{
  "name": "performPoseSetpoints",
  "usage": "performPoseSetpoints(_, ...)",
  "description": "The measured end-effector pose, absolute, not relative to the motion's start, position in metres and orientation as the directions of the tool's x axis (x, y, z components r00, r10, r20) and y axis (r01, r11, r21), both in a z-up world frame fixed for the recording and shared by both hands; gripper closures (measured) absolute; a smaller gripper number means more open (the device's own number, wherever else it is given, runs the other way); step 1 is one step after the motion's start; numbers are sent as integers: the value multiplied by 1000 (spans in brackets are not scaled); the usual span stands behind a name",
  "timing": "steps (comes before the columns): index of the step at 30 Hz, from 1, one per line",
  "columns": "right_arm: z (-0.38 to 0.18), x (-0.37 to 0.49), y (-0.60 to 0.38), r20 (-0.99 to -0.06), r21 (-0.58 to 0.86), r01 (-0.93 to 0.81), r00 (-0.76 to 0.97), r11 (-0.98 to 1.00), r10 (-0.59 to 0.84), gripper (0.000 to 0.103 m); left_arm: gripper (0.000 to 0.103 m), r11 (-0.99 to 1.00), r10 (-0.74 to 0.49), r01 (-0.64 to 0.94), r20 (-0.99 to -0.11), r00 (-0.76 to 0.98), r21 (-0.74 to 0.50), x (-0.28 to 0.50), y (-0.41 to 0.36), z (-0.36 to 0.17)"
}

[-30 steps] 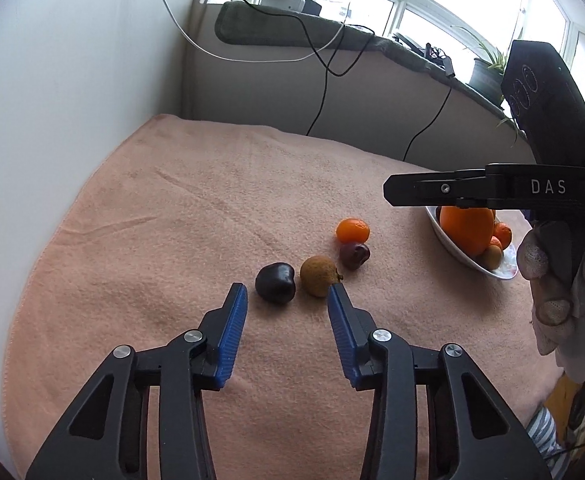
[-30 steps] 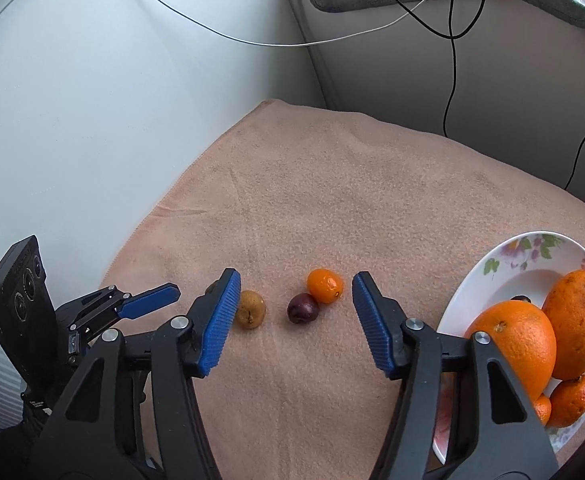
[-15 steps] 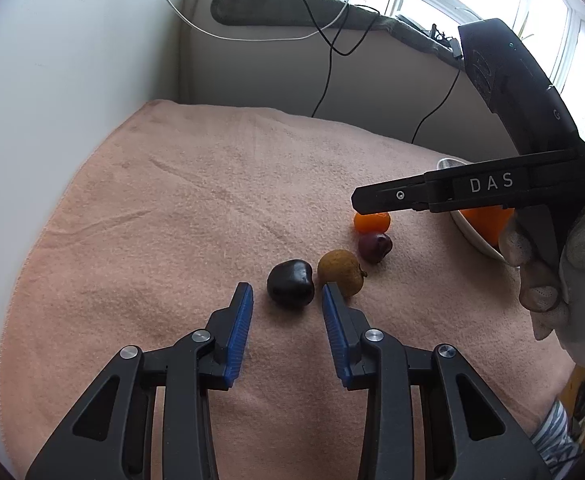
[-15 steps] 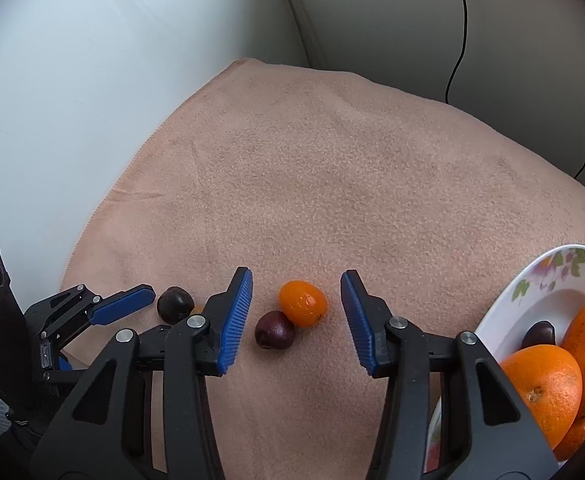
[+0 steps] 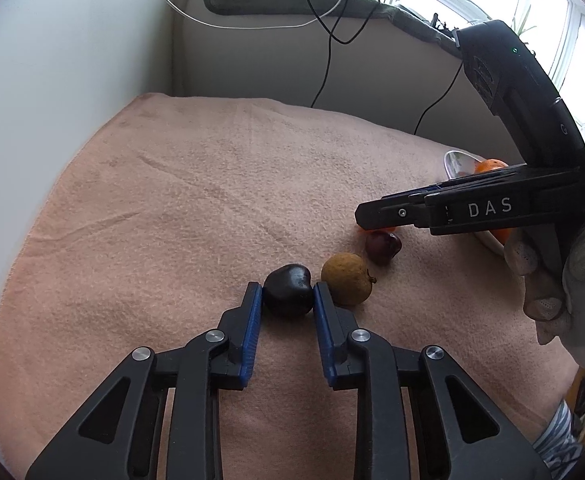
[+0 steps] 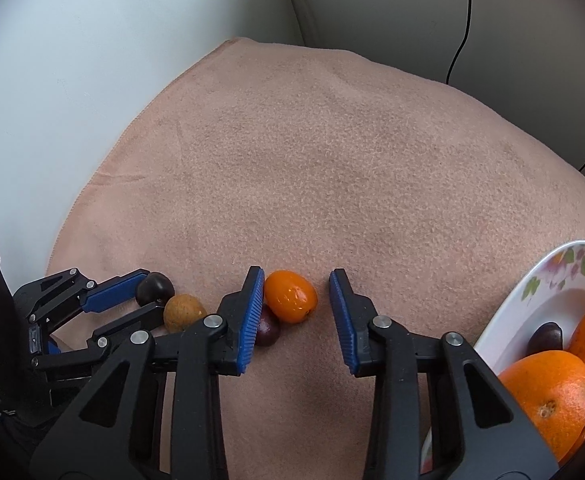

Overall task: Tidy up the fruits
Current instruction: 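Grasp a dark chestnut-like fruit with the left gripper while the right grasps a small tangerine, then carry the chestnut-like fruit onto the plate with the left gripper while the right places the tangerine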

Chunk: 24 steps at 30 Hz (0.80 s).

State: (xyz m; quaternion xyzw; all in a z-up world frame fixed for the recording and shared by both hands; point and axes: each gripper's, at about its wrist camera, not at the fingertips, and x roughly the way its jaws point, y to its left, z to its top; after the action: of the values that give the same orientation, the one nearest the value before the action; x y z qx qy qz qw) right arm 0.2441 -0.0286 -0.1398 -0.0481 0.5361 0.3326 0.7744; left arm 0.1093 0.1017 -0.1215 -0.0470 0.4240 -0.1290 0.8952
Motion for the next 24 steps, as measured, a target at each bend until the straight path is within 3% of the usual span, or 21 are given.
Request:
performPoseSetpoints(1,-140,244,-27,-860,288,-567,200,772,469,75,79,963,-268,191,-748,608,-190,109,101,-122)
performPoseSetpoints(24,-106,222,-66,-792,335,-566,264,753,550,76,79,956,-295,190,-704,647,-225,92,102,-100)
